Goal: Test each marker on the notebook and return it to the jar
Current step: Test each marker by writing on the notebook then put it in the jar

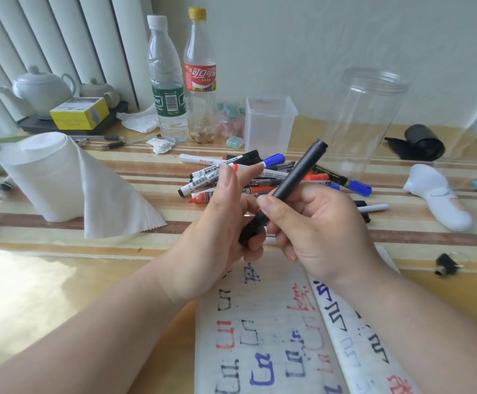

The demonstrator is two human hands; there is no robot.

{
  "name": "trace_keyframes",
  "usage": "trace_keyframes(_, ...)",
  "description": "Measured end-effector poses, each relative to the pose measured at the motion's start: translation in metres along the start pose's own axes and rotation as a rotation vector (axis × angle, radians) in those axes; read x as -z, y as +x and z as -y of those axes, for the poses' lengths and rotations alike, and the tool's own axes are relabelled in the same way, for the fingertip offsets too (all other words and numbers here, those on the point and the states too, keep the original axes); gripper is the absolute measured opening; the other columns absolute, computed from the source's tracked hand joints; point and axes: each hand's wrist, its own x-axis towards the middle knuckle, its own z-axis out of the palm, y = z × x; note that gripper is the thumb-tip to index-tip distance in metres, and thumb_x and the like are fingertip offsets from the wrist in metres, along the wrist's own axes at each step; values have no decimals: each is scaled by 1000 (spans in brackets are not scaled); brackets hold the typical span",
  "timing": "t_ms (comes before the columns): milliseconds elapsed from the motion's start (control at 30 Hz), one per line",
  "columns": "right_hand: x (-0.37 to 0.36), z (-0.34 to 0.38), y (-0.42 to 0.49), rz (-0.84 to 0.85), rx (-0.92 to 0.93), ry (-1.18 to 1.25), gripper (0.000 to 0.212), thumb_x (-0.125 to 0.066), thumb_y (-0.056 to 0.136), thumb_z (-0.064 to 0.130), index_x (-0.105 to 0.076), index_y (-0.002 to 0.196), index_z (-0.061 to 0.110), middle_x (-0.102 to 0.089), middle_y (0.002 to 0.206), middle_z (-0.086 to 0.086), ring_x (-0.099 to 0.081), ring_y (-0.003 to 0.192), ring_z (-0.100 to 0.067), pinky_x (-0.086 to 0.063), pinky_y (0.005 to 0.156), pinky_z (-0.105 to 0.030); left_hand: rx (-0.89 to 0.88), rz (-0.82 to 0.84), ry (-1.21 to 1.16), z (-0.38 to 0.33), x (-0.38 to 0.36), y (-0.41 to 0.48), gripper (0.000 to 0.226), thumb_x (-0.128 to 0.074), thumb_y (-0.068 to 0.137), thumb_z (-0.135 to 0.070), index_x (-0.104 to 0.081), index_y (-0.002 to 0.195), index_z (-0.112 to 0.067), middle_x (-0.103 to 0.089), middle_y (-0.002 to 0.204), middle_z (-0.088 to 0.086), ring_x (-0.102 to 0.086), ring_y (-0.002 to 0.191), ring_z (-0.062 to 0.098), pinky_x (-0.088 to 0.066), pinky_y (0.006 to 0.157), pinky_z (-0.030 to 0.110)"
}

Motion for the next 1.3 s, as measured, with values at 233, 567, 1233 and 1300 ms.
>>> trace_keyframes(233, 4, -1, -5, -36, -67, -147, 27, -57, 96, 50, -65, 92, 23, -73, 79, -7, -71, 70, -24, -60, 62, -36, -32, -57, -141, 7, 8, 7, 84, -33, 81, -76, -44, 149, -27, -66, 106, 18, -70, 82, 40, -59, 67, 41)
trace_keyframes(567, 5, 17, -10, 150, -89, -306, 13, -44, 107, 48, -56, 108, 44, -67, 69, -2, -64, 56, -18, -53, 52, -34, -86, -95, 73, 6, 9, 7, 49, -63, 81, -68, -71, 118, -36, -69, 103, 10, -60, 70, 28, -52, 59, 42)
trace_keyframes(1233, 42, 57, 25, -309, 164, -112, 14, -75, 92, 21, -68, 82, 13, -62, 61, -4, -54, 47, -16, -42, 41, -25, 180, -92, -292, 10, -6, 7, 74, -84, 67, -60, -61, 127, -23, -71, 99, 33, -68, 75, 43, -58, 69, 48)
trace_keyframes(1300, 51, 71, 41, -444, 238, -266, 15, -73, 95, 16, -66, 82, 12, -65, 58, -3, -56, 42, -16, -45, 41, -26, 167, -98, -297, 11, -4, 9, 64, -78, 77, -62, -68, 124, -21, -71, 101, 30, -69, 79, 43, -57, 71, 50)
